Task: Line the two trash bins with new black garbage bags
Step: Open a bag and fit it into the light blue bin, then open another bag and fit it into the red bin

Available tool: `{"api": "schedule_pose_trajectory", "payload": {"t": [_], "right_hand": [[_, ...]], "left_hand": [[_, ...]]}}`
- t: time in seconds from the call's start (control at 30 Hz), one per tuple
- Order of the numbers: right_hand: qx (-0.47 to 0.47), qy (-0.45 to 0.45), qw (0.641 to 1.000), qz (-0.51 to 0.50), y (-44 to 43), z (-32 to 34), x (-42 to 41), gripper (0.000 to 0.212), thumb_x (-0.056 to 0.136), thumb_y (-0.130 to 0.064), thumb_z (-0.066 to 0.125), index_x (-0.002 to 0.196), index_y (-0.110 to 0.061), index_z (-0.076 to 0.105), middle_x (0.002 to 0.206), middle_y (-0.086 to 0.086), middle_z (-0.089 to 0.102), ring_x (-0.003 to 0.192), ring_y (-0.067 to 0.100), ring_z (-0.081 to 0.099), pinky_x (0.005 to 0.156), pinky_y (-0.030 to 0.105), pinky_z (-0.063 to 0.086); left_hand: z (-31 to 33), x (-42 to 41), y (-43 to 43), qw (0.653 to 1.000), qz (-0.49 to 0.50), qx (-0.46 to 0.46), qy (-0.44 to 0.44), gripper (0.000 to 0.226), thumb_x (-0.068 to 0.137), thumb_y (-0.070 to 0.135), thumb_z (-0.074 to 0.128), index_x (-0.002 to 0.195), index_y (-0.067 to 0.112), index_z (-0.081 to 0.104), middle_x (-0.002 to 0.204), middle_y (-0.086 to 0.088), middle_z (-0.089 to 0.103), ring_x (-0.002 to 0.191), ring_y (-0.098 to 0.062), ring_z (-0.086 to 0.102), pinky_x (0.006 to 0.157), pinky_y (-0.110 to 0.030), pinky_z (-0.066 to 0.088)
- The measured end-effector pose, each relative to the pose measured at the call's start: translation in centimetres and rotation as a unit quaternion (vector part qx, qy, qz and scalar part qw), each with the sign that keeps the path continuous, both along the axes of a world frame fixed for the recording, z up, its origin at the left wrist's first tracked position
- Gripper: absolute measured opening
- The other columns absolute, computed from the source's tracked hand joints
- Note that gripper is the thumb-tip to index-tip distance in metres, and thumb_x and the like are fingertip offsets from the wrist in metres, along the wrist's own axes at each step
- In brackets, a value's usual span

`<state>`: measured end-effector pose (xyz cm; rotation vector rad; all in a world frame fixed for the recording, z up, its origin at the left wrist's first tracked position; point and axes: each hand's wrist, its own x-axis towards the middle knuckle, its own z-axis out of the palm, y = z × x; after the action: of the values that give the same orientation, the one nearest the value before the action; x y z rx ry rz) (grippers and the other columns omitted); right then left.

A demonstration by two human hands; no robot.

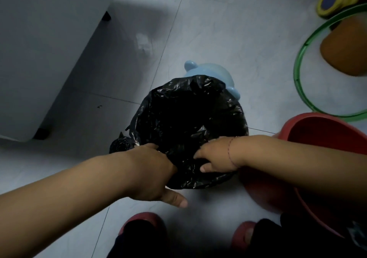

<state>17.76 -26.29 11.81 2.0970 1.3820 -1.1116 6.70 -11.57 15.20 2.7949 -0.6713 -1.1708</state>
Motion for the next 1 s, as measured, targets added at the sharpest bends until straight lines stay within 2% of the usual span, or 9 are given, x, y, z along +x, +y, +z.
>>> {"api": "schedule_pose_trajectory", "payload": {"t": [0.1,0.23,0.3,0.37,0.5,0.63,0.73,0.87,1.0], "right_hand": [[0.226,0.011,0.968,-0.109,-1.7,4.4,-0.2,0.045,0.095,-0.029,0.050,0.138,-0.018,0.046,0.140,0.006,0.049,0.129,0.022,0.045,0.108,0.028,0.031],[0.473,-0.027,0.831,-0.292,-8.5,11.4,-0.4,0.029,0.094,-0.015,0.055,0.122,-0.010,0.060,0.121,0.004,0.062,0.112,0.011,0.056,0.098,0.016,0.038],[0.528,-0.096,0.765,-0.356,-13.6,13.3,-1.0,0.022,0.093,-0.012,0.056,0.113,-0.011,0.066,0.109,0.000,0.066,0.101,0.007,0.059,0.090,0.010,0.040],[0.522,-0.155,0.731,-0.410,-18.7,13.8,-1.8,0.017,0.092,-0.012,0.058,0.106,-0.013,0.068,0.103,0.000,0.068,0.096,0.008,0.060,0.087,0.010,0.041],[0.400,-0.173,0.748,-0.501,-27.1,11.1,-4.2,0.016,0.087,-0.015,0.065,0.102,-0.013,0.069,0.101,0.001,0.064,0.100,0.022,0.061,0.090,0.025,0.043],[0.332,-0.217,0.745,-0.537,-32.4,7.1,-7.7,0.030,0.080,-0.031,0.071,0.107,-0.018,0.068,0.114,0.004,0.058,0.114,0.025,0.051,0.103,0.033,0.036],[0.302,-0.257,0.736,-0.548,-33.6,4.9,-9.6,0.045,0.076,-0.053,0.066,0.114,-0.031,0.063,0.133,-0.003,0.044,0.129,0.020,0.032,0.106,0.035,0.021],[0.275,-0.241,0.779,-0.509,-33.6,3.0,-10.0,0.058,0.076,-0.063,0.060,0.126,-0.034,0.055,0.156,-0.006,0.021,0.145,0.017,0.002,0.116,0.045,-0.008],[0.293,-0.239,0.768,-0.517,-34.0,2.4,-9.4,0.051,0.078,-0.061,0.060,0.121,-0.033,0.058,0.156,-0.007,0.022,0.146,0.017,0.000,0.116,0.047,-0.011]], "left_hand": [[1.2,0.9,-0.7,0.996,-0.006,-0.004,-0.093,0.078,0.079,0.080,0.023,0.122,0.022,0.052,0.123,-0.001,0.059,0.122,-0.018,0.049,0.112,-0.036,0.023],[4.3,2.6,-4.2,0.971,-0.003,-0.043,-0.233,0.084,0.078,0.077,0.015,0.136,0.023,0.044,0.136,0.000,0.053,0.132,-0.016,0.041,0.111,-0.031,0.021],[6.4,3.4,-6.7,0.958,0.013,-0.096,-0.269,0.086,0.076,0.076,0.015,0.140,0.024,0.041,0.142,0.001,0.048,0.135,-0.015,0.037,0.111,-0.030,0.019],[8.1,4.0,-9.8,0.948,0.002,-0.132,-0.290,0.081,0.078,0.073,0.021,0.138,0.024,0.044,0.140,0.001,0.050,0.132,-0.016,0.040,0.110,-0.030,0.023],[9.1,5.0,-15.5,0.958,-0.054,-0.160,-0.231,0.064,0.088,0.061,0.043,0.139,0.023,0.044,0.142,0.002,0.049,0.132,-0.016,0.042,0.109,-0.032,0.029],[8.3,5.7,-18.6,0.967,-0.135,-0.105,-0.189,0.062,0.088,0.057,0.049,0.140,0.021,0.044,0.143,0.001,0.048,0.132,-0.017,0.042,0.108,-0.034,0.031],[6.8,6.4,-21.5,0.966,-0.168,-0.088,-0.177,0.065,0.087,0.055,0.053,0.140,0.020,0.043,0.139,-0.003,0.050,0.128,-0.022,0.045,0.105,-0.038,0.035],[3.6,6.8,-25.3,0.974,-0.159,-0.070,-0.146,0.084,0.079,0.052,0.066,0.146,0.017,0.029,0.140,-0.007,0.047,0.126,-0.026,0.045,0.103,-0.040,0.037],[0.3,6.0,-27.3,0.969,-0.166,-0.079,-0.166,0.098,0.075,0.048,0.071,0.149,0.015,0.016,0.146,-0.007,0.037,0.127,-0.027,0.044,0.103,-0.038,0.036]]}}
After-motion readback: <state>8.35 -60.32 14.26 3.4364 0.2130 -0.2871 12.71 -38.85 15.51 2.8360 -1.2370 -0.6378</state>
